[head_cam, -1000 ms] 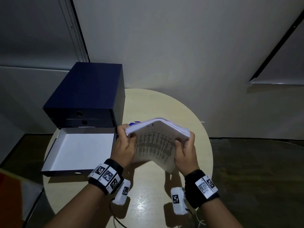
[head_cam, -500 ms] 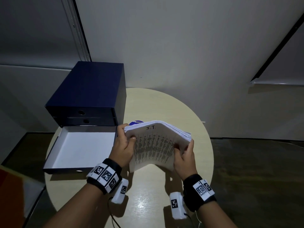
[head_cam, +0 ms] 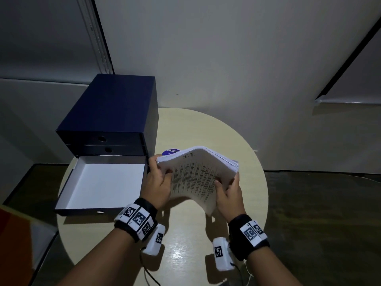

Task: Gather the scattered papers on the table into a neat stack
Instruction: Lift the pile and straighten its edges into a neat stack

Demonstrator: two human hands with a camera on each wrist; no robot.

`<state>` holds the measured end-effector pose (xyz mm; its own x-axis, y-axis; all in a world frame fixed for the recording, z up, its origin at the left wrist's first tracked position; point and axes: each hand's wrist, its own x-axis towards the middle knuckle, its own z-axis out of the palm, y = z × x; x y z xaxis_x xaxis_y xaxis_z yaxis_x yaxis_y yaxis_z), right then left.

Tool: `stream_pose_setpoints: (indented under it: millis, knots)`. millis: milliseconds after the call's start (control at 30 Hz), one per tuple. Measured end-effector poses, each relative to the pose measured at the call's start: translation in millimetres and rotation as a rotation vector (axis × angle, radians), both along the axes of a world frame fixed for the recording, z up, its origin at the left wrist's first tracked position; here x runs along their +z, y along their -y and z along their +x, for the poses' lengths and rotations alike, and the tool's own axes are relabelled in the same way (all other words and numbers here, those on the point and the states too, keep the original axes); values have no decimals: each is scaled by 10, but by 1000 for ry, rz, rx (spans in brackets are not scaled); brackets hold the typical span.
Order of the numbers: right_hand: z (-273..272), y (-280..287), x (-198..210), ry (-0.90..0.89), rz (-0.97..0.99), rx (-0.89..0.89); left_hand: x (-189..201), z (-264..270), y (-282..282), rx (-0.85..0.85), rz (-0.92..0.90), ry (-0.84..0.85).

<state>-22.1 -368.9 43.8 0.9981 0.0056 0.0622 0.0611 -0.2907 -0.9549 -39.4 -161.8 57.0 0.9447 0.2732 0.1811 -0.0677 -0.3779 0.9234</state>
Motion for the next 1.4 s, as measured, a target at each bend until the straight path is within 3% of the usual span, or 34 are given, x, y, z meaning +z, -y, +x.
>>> stream_pose_setpoints:
  millis: [100,300,400,533,767,900,1000,1133,1400]
  knots:
    - [-24,19,-20,2,35,-5,-46,-23,-21,-21,-54,-15]
    - [123,-119,426,174,225,-194,317,42,16,45,-310,213]
    - [293,-183,522,173,223,-326,412,164,23,130,-382,179]
    - [376,-182,508,117,184,-376,376,250,8,171,-370,126]
    - [373,-171,519,105,187,-346,399,272,20,152,-371,111]
    - [322,-82,452,157,276,-190,312,206,-67,-19,-394,184]
    - [240,45,340,169,227,-26,115,132,-190,-93,-351,77]
    - [207,61,205,71,110,-68,-15,138,-195,-25,-176,-62]
    - [171,20,310,114,113,-24,207,89,-37,-17,-159,101]
